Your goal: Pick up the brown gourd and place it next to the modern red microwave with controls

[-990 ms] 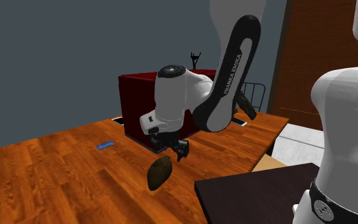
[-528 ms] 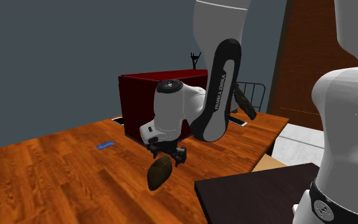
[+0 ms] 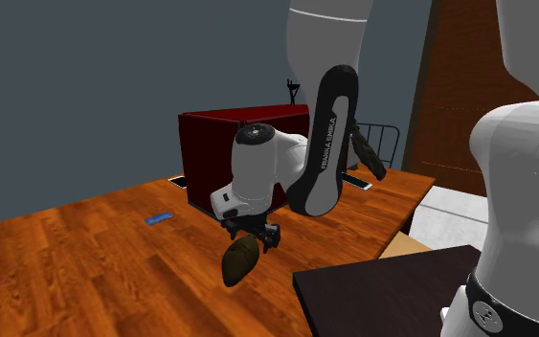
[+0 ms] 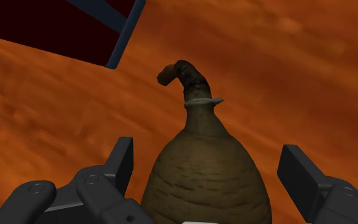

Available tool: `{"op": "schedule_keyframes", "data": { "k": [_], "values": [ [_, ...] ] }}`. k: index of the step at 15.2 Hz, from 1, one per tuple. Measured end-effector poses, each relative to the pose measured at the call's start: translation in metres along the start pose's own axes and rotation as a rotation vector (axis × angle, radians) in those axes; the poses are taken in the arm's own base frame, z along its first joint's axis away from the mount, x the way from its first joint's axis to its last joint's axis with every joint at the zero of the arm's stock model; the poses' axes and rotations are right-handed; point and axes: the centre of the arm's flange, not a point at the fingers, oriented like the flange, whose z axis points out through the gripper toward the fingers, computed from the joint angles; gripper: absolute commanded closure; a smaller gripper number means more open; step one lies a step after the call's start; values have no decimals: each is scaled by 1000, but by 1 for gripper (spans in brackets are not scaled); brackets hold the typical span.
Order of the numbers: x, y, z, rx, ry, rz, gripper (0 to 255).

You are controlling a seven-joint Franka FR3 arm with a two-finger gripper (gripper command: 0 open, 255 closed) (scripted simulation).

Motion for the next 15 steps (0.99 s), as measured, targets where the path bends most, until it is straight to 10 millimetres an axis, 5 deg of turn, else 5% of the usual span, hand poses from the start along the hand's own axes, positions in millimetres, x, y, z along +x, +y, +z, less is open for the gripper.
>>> {"op": "schedule_keyframes", "data": {
  "k": [1, 11, 15],
  "values": [
    [0, 0, 0, 0, 0, 0, 255],
    [-1, 0, 0, 0, -1, 2, 255],
    [-4, 4, -14, 0, 0, 0, 255]
  ]
}}
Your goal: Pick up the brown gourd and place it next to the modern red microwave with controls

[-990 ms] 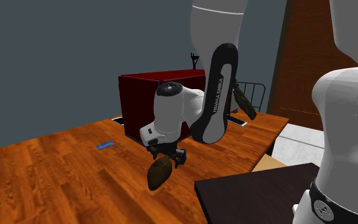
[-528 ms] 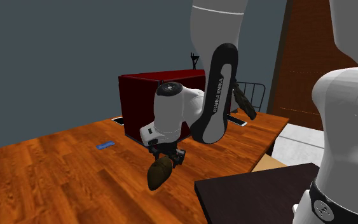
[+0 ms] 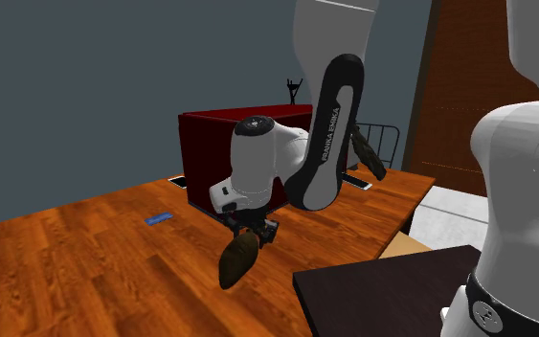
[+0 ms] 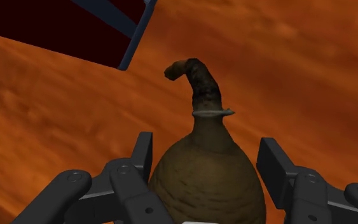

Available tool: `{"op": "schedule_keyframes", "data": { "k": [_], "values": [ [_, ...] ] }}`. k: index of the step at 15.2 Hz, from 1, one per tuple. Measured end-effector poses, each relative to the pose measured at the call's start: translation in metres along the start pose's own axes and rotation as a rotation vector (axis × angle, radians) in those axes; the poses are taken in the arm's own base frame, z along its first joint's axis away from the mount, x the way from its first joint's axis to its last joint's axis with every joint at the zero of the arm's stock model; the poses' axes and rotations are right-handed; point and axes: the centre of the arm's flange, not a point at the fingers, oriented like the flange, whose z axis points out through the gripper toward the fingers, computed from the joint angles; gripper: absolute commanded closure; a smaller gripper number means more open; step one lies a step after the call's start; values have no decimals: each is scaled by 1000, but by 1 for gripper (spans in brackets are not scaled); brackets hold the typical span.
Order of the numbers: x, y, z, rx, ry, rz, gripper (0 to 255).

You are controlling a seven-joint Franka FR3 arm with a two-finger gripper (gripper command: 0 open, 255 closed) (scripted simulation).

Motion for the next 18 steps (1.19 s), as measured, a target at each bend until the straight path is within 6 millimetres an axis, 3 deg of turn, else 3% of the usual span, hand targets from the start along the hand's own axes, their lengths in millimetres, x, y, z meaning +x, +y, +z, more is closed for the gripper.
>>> {"op": "schedule_keyframes", "data": {
  "k": [18],
  "values": [
    [-28, 18, -89, 0, 0, 0, 255]
  ]
}}
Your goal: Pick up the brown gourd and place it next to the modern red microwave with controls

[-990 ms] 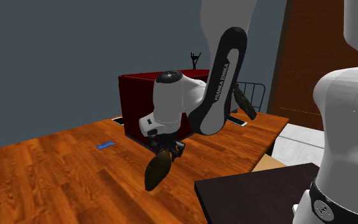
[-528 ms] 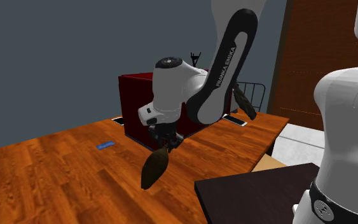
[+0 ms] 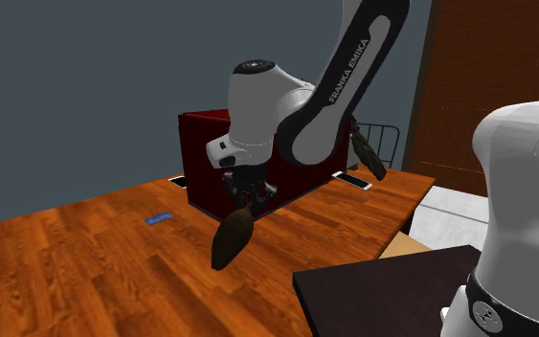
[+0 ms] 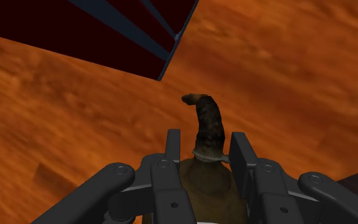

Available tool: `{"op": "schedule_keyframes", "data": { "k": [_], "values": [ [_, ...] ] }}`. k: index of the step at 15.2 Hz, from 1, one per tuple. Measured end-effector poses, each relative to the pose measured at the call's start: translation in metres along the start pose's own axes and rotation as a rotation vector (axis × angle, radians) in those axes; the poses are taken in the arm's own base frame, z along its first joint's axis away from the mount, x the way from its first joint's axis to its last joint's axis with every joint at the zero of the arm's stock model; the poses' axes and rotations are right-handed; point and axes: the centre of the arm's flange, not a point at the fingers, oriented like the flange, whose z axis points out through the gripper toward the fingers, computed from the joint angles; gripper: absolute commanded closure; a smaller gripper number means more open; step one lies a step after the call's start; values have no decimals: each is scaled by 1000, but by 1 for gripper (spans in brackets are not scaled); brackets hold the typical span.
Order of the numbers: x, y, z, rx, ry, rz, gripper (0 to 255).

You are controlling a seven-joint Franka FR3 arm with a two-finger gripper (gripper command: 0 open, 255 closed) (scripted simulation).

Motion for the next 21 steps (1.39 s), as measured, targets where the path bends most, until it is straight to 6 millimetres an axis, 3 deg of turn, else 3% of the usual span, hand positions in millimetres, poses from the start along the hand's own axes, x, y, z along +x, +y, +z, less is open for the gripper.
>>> {"op": "schedule_keyframes", "data": {
  "k": [21],
  "values": [
    [-34, 23, -104, 0, 0, 0, 255]
  ]
}}
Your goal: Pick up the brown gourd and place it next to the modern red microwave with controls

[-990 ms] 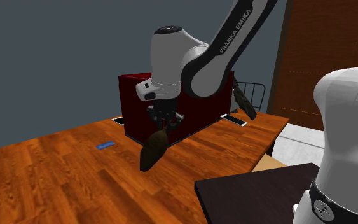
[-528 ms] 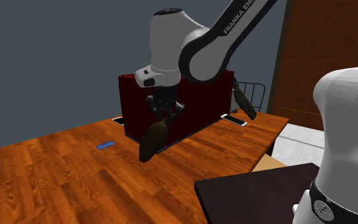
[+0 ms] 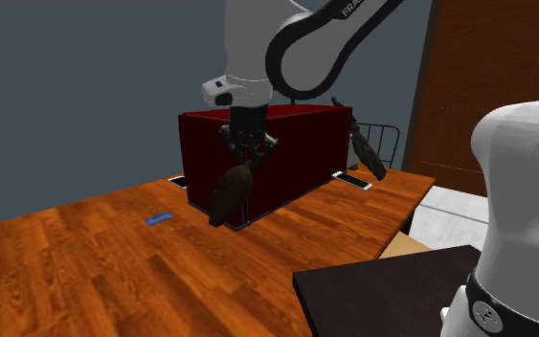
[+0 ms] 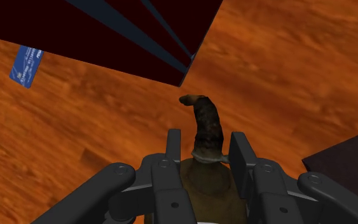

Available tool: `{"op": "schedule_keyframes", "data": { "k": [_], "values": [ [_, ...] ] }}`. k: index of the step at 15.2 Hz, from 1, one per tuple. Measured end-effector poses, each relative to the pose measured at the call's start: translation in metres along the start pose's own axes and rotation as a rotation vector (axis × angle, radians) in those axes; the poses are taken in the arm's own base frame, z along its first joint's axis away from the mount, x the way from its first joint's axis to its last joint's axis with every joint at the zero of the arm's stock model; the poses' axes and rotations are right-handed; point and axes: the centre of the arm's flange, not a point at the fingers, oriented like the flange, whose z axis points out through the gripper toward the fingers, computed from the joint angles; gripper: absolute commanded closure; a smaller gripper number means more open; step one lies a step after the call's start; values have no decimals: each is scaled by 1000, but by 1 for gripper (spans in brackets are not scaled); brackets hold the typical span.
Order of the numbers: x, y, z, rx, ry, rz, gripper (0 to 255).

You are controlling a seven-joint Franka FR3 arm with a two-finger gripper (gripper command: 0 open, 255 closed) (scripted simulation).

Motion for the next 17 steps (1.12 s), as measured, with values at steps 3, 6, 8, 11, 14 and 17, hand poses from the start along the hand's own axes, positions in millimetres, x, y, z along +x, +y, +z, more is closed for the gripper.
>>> {"op": "schedule_keyframes", "data": {
  "k": [3, 6, 8, 11, 14, 17],
  "values": [
    [-4, 2, -15, 0, 0, 0, 255],
    [-9, 7, -31, 0, 0, 0, 255],
    [-12, 8, -40, 0, 0, 0, 255],
    [-18, 11, -55, 0, 0, 0, 255],
    [-22, 15, -70, 0, 0, 0, 255],
    [-27, 17, -84, 0, 0, 0, 255]
  ]
}}
